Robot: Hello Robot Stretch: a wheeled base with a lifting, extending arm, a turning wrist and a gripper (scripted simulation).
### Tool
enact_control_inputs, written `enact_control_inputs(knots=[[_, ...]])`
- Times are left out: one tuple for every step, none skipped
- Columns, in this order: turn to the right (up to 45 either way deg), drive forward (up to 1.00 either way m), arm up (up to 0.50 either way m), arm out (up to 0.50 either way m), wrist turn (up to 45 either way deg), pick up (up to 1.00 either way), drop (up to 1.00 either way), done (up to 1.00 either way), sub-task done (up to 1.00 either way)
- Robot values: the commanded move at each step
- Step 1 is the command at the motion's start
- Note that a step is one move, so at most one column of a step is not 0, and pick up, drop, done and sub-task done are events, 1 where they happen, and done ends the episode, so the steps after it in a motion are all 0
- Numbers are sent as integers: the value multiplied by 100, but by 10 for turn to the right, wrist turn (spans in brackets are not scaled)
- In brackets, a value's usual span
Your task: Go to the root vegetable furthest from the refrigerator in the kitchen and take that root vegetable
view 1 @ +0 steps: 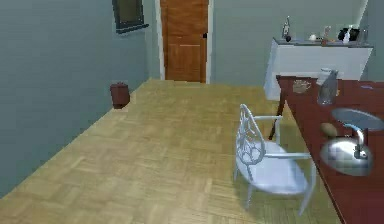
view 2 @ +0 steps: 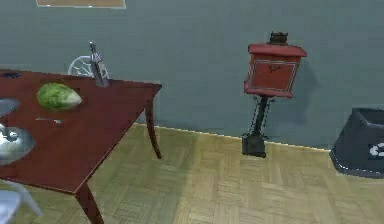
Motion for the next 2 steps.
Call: enact_control_inputs(knots=[[-300, 0, 0, 0, 0, 0, 0, 0, 0], [-30, 0, 0, 0, 0, 0, 0, 0, 0]])
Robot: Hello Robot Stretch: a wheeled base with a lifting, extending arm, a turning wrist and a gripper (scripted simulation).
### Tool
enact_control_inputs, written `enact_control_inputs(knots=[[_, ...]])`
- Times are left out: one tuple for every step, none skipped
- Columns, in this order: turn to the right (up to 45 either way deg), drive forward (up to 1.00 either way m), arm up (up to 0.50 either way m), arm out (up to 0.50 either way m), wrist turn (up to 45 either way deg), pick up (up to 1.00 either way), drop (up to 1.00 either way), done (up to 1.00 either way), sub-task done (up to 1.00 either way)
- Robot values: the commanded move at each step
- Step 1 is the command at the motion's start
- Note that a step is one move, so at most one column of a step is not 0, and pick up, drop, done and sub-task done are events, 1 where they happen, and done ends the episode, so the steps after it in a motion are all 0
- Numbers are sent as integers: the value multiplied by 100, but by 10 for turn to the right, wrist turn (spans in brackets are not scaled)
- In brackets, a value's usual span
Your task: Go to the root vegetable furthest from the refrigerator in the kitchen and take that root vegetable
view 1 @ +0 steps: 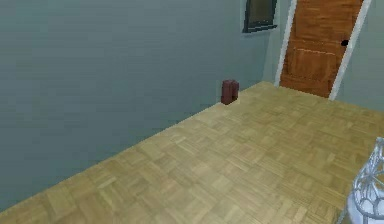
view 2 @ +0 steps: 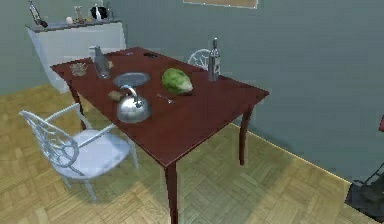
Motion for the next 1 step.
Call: enact_control_inputs(knots=[[0, 100, 0, 0, 0, 0, 0, 0, 0]])
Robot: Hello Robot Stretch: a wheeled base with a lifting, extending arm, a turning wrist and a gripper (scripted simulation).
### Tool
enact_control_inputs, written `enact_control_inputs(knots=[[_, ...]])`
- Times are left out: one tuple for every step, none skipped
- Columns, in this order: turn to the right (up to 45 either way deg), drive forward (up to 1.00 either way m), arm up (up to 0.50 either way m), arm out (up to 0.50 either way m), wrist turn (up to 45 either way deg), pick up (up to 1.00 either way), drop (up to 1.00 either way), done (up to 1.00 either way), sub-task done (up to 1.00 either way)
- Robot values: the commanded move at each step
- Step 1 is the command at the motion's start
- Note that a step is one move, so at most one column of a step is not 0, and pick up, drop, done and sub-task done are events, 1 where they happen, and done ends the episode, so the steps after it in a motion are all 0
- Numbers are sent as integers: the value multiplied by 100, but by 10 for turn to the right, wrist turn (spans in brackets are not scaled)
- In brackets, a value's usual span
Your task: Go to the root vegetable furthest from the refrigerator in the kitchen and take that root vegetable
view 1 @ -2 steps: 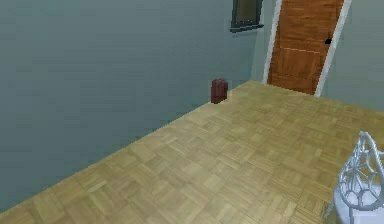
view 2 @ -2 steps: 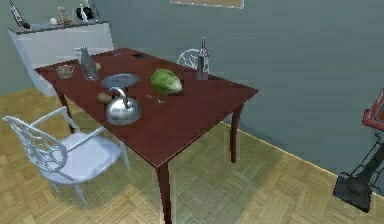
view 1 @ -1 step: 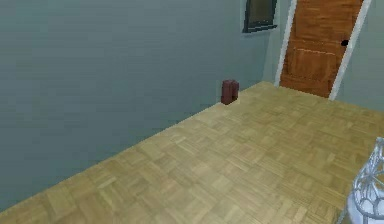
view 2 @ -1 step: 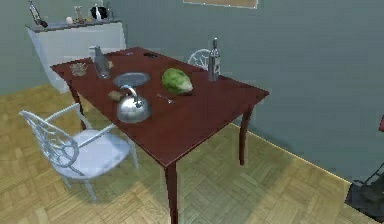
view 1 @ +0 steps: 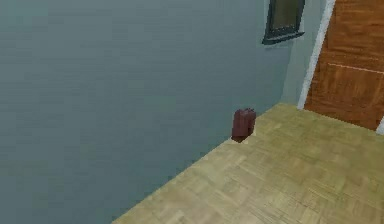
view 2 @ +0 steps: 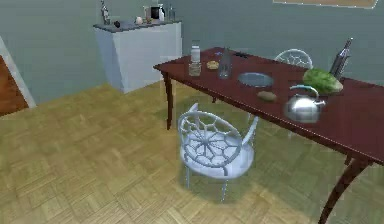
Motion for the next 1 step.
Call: enact_control_inputs(knots=[[420, 0, 0, 0, 0, 0, 0, 0, 0]])
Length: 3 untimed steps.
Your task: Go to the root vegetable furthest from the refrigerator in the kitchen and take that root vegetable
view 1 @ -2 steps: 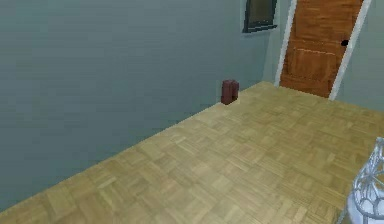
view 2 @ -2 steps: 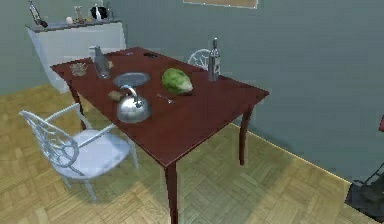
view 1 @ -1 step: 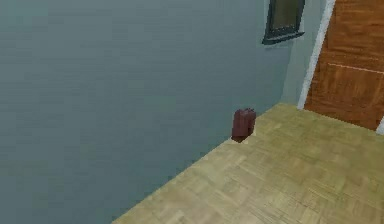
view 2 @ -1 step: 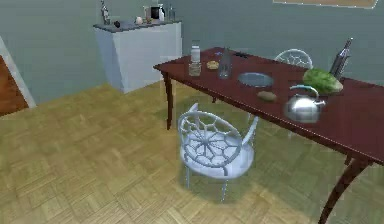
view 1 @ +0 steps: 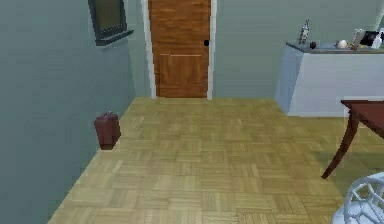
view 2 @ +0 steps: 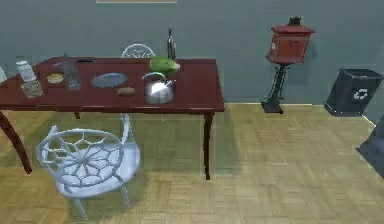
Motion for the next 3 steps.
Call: enact_control_inputs(knots=[[0, 100, 0, 0, 0, 0, 0, 0, 0], [0, 5, 0, 0, 0, 0, 0, 0, 0], [390, 0, 0, 0, 0, 0, 0, 0, 0]])
